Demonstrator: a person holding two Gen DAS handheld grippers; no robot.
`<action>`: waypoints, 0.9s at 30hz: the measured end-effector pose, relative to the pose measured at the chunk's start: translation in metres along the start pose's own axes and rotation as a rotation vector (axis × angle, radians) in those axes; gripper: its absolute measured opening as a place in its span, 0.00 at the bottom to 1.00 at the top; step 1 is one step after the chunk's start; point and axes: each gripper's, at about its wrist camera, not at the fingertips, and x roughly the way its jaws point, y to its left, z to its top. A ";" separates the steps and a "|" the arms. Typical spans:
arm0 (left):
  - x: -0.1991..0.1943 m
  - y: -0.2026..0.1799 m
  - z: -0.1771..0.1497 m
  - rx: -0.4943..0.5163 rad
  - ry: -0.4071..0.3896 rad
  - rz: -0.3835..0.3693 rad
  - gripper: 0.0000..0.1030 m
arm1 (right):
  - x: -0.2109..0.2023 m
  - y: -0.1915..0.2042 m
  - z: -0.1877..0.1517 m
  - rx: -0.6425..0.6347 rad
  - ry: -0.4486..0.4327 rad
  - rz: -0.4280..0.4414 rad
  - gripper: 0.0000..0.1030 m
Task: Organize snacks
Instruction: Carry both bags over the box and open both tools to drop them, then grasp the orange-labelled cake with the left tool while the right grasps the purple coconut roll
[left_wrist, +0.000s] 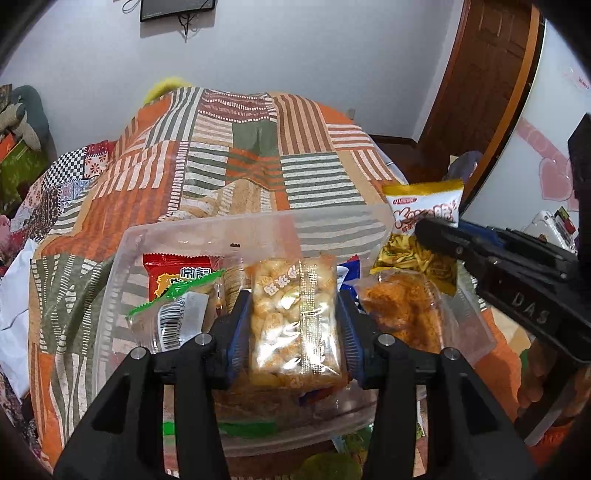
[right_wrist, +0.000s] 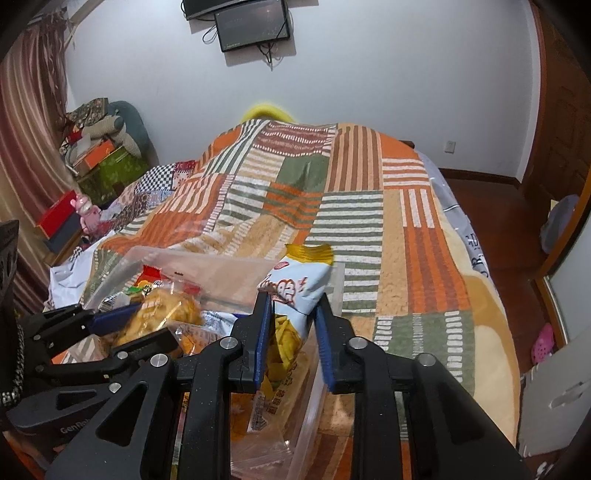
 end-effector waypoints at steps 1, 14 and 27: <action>-0.003 0.000 0.000 0.001 -0.004 -0.002 0.45 | 0.000 0.001 0.000 -0.002 0.001 -0.005 0.23; -0.060 -0.002 -0.002 0.013 -0.086 -0.003 0.54 | -0.051 0.010 0.001 -0.024 -0.082 -0.013 0.35; -0.132 0.016 -0.029 0.011 -0.148 0.058 0.68 | -0.101 0.039 -0.014 -0.069 -0.154 0.031 0.42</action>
